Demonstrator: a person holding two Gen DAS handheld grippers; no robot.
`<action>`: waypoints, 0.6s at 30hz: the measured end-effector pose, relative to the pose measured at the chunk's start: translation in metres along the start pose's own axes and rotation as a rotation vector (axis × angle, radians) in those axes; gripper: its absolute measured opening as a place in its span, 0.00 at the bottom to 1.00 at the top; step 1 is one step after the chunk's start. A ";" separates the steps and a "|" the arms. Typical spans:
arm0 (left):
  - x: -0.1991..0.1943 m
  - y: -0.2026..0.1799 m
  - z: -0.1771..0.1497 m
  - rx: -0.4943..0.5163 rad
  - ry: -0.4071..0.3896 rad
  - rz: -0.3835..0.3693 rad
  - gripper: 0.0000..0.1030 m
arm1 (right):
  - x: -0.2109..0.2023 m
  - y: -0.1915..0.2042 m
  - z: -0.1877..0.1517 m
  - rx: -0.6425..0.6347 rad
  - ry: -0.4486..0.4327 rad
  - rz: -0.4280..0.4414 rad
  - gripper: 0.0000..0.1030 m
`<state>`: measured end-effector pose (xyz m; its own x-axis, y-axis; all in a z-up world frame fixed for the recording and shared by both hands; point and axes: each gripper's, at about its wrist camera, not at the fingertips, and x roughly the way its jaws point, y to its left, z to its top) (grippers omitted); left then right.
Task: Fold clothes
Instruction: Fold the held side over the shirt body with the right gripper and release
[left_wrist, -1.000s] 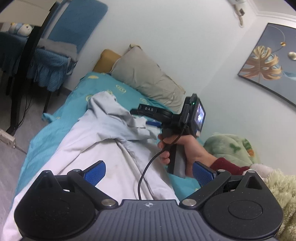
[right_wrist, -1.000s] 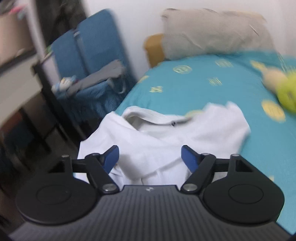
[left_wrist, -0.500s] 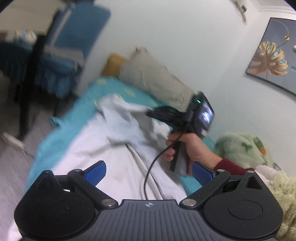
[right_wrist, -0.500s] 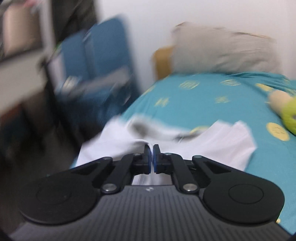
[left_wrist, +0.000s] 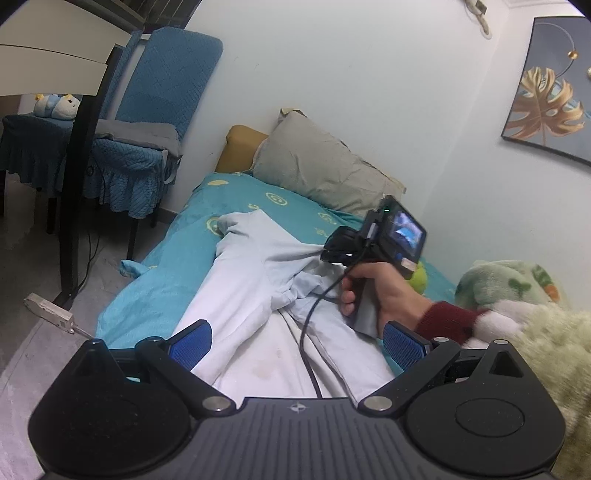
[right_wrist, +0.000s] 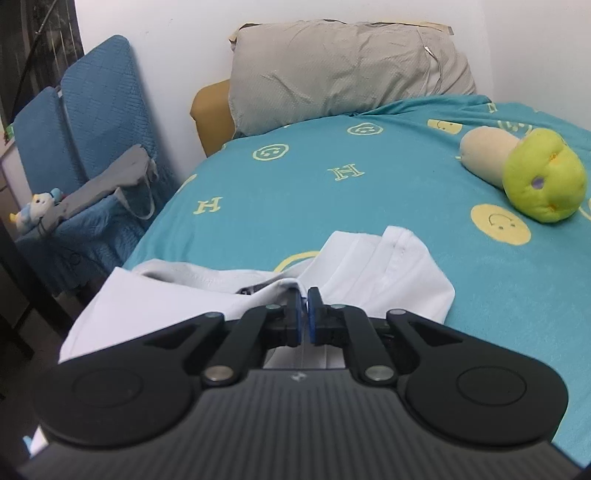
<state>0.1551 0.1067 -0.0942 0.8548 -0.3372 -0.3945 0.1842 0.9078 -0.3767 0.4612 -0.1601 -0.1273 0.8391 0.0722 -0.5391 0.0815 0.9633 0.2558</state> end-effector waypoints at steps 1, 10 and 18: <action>0.000 -0.001 0.001 0.012 -0.007 0.008 0.97 | -0.008 -0.001 0.000 0.003 -0.004 0.017 0.36; -0.027 -0.022 0.006 0.134 -0.087 0.049 0.97 | -0.143 -0.001 -0.003 -0.045 -0.040 0.143 1.00; -0.061 -0.040 0.007 0.164 -0.105 0.052 0.97 | -0.318 -0.002 -0.037 -0.083 -0.073 0.181 1.00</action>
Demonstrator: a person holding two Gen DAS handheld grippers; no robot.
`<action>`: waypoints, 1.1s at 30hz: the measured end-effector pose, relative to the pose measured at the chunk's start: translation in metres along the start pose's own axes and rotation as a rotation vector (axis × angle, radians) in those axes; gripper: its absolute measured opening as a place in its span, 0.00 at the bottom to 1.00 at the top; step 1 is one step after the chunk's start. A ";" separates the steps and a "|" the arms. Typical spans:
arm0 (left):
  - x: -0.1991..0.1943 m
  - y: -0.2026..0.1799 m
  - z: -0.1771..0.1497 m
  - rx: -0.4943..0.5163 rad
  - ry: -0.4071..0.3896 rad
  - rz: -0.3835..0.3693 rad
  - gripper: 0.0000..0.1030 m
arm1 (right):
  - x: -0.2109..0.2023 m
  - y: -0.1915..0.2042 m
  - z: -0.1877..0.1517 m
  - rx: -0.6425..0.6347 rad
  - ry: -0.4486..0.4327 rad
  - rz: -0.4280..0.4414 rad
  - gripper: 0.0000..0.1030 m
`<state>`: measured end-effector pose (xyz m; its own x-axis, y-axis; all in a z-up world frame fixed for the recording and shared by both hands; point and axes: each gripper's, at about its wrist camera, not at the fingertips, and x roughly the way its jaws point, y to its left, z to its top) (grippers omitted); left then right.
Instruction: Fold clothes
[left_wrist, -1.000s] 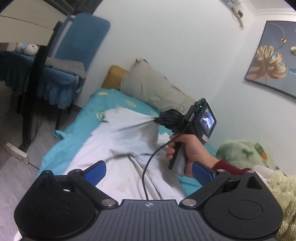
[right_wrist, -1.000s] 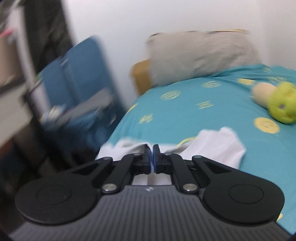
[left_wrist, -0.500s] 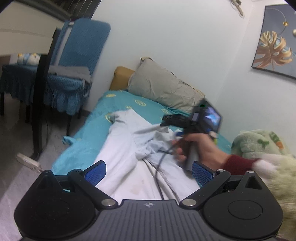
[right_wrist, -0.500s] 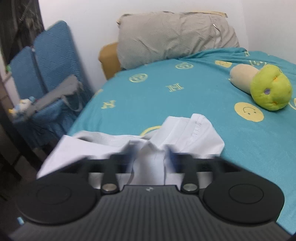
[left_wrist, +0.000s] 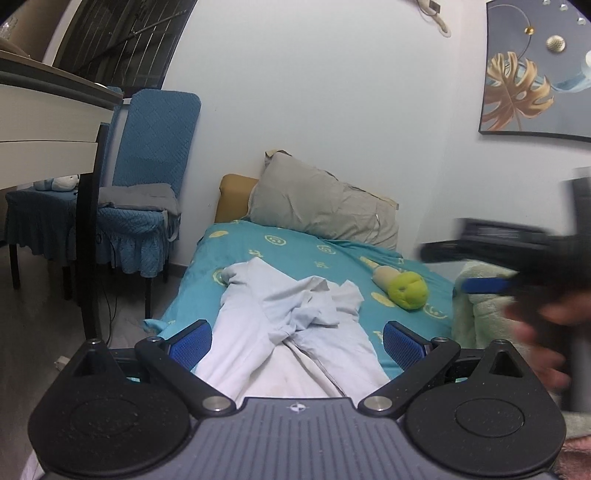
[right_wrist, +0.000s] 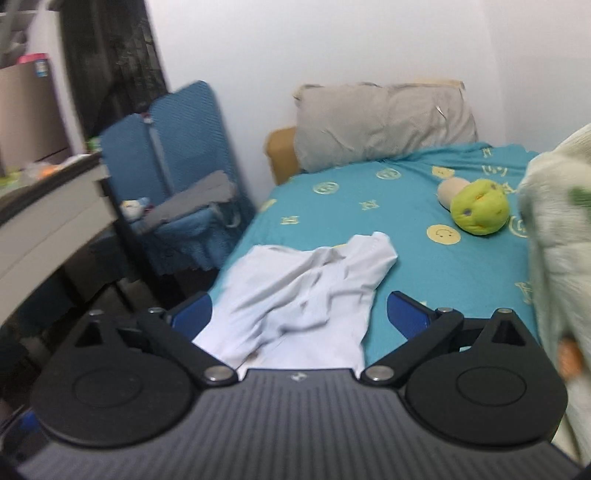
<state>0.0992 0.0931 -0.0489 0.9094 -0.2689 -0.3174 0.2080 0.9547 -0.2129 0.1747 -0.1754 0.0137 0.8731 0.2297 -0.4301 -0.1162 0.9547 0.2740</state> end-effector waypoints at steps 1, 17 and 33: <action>-0.005 -0.003 0.001 0.008 0.011 0.010 0.97 | -0.021 0.006 -0.006 -0.012 -0.008 0.005 1.00; -0.016 0.029 0.004 -0.120 0.408 0.073 0.95 | -0.120 0.016 -0.068 0.046 0.013 0.059 0.99; -0.003 0.269 -0.062 -0.484 0.660 -0.113 0.75 | -0.070 -0.011 -0.084 0.159 0.158 0.025 0.99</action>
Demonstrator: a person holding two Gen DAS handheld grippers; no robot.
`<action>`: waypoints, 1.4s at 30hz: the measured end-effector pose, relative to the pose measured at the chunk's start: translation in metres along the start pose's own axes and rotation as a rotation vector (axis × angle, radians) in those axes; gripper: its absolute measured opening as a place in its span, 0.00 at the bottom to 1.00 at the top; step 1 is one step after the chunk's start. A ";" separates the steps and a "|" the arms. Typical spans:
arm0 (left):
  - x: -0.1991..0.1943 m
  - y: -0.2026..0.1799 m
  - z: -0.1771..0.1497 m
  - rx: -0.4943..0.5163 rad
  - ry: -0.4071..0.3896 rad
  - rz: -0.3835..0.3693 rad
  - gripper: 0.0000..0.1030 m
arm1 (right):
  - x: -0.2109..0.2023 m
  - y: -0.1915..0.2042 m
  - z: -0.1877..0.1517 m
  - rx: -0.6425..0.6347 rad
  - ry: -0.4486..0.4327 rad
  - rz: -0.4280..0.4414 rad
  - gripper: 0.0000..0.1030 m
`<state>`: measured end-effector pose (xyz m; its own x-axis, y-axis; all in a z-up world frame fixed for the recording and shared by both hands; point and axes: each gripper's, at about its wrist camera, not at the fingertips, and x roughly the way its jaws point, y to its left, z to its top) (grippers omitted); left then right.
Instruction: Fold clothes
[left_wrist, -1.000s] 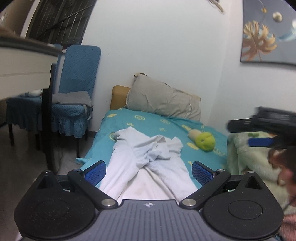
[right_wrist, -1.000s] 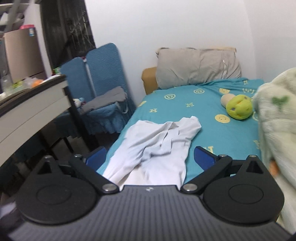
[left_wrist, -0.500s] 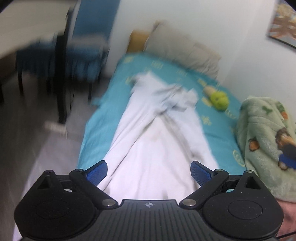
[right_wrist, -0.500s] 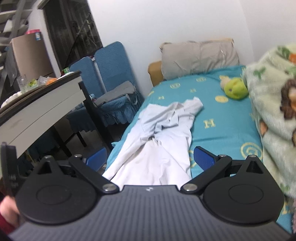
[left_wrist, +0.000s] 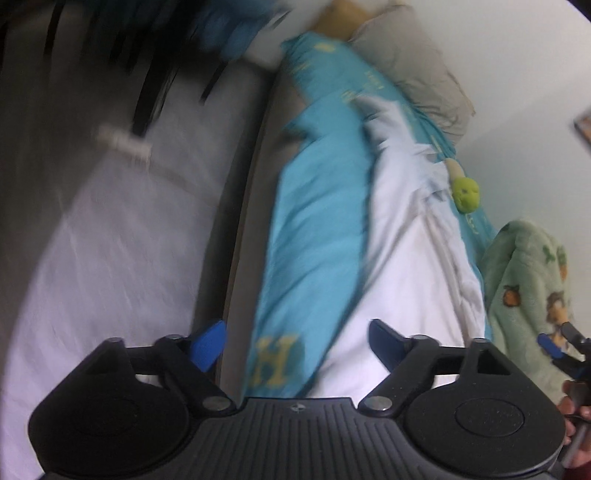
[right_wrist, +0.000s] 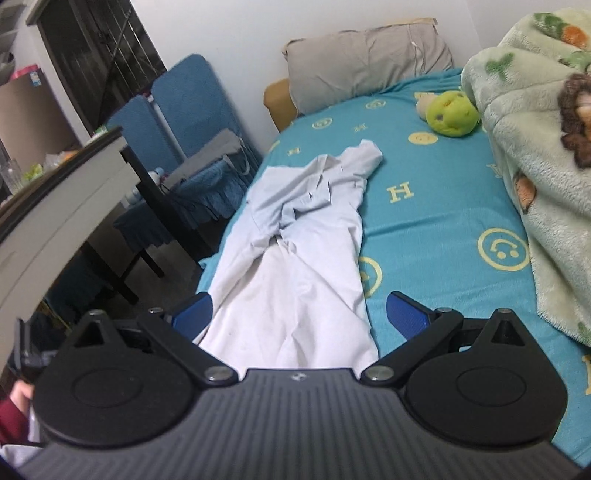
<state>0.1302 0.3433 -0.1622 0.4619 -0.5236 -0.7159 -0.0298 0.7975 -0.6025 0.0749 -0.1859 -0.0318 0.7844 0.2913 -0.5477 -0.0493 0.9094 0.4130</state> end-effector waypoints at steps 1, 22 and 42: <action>0.007 0.013 -0.008 -0.022 0.022 -0.027 0.72 | 0.003 0.002 0.000 -0.008 0.008 -0.002 0.99; -0.045 -0.067 -0.048 0.543 0.138 -0.055 0.02 | 0.031 0.008 -0.004 -0.034 0.069 -0.095 0.99; 0.037 -0.317 -0.170 1.023 0.239 0.151 0.02 | -0.011 -0.040 0.001 0.194 0.010 -0.039 0.99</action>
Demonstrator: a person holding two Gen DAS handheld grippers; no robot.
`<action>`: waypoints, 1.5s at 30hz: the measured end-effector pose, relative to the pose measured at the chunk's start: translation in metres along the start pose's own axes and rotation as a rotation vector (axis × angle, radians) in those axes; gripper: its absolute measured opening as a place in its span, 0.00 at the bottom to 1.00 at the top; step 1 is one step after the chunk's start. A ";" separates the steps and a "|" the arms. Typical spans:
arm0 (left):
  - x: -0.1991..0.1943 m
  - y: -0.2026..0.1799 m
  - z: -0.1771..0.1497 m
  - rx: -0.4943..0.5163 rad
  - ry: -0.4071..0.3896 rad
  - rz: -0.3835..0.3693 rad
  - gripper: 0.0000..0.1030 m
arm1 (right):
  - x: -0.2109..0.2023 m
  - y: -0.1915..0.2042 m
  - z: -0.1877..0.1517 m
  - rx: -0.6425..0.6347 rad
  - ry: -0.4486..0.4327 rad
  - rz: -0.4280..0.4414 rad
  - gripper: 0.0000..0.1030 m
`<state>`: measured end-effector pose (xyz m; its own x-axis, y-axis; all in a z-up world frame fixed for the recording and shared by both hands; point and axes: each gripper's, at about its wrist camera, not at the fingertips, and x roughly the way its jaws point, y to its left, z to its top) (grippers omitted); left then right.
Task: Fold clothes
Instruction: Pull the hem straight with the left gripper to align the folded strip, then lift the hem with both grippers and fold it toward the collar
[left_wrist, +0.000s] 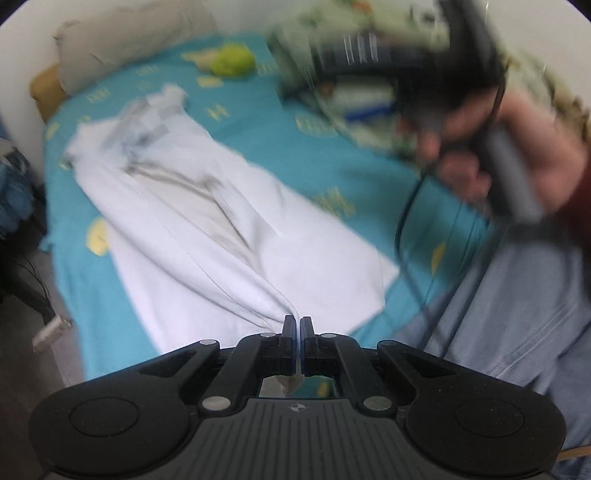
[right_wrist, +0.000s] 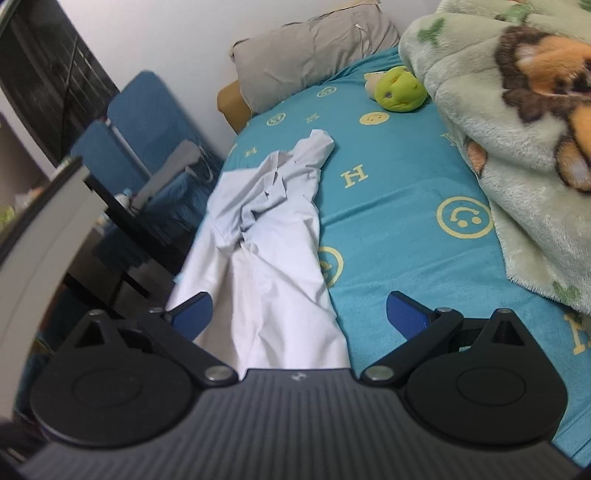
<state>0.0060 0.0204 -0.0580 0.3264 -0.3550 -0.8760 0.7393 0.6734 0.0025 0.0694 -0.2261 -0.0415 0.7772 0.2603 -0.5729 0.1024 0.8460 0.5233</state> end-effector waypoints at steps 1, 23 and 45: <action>0.010 -0.003 -0.003 0.004 0.026 0.003 0.02 | -0.003 -0.003 0.001 0.012 -0.005 0.007 0.99; 0.037 0.126 -0.039 -0.783 -0.023 0.074 0.54 | 0.034 -0.030 -0.026 0.019 0.268 -0.102 0.76; 0.038 0.086 -0.042 -0.783 0.157 0.034 0.05 | 0.032 0.014 -0.096 -0.235 0.588 -0.130 0.33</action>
<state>0.0571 0.0923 -0.1109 0.2117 -0.2701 -0.9393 0.0834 0.9625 -0.2580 0.0366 -0.1609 -0.1130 0.2910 0.3037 -0.9072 -0.0174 0.9498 0.3124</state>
